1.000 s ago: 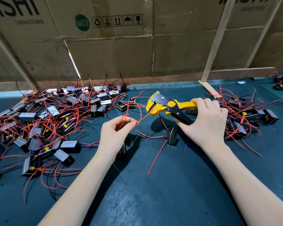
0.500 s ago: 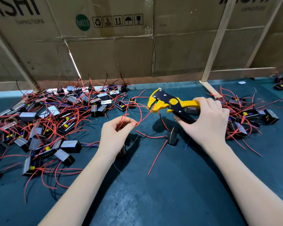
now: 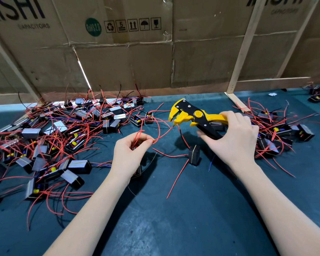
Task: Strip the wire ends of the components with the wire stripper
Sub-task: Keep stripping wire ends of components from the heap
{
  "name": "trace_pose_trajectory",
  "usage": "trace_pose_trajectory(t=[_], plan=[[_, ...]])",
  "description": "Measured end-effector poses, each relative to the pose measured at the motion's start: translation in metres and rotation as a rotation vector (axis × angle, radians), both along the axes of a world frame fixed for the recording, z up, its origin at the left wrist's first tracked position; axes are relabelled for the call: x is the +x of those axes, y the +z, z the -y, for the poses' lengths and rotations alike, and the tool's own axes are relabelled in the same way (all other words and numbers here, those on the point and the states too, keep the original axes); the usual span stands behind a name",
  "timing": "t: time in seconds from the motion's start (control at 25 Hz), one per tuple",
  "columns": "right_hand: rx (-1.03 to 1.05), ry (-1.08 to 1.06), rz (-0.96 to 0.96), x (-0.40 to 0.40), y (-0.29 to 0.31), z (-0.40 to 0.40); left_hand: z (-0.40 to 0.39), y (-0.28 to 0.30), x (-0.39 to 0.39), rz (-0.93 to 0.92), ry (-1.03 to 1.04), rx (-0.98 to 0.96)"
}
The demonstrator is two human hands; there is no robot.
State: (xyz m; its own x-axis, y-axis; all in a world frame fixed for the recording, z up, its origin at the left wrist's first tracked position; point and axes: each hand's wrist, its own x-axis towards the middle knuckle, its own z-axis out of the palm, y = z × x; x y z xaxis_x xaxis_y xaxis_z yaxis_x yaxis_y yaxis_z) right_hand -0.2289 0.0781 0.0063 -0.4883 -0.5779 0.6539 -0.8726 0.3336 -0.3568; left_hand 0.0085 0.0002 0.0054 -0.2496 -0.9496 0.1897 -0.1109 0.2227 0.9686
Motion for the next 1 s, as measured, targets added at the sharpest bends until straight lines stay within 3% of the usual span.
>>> trace_pose_trajectory(t=[0.36, 1.0], plan=[[0.024, -0.076, -0.016, -0.0025, -0.0033, 0.0011, 0.0007, 0.0012, 0.0011, -0.076, -0.014, 0.011], [0.071, -0.039, -0.054, -0.0037, 0.0044, -0.0030, 0.0006, 0.0013, -0.0012, -0.044, 0.005, 0.020]])
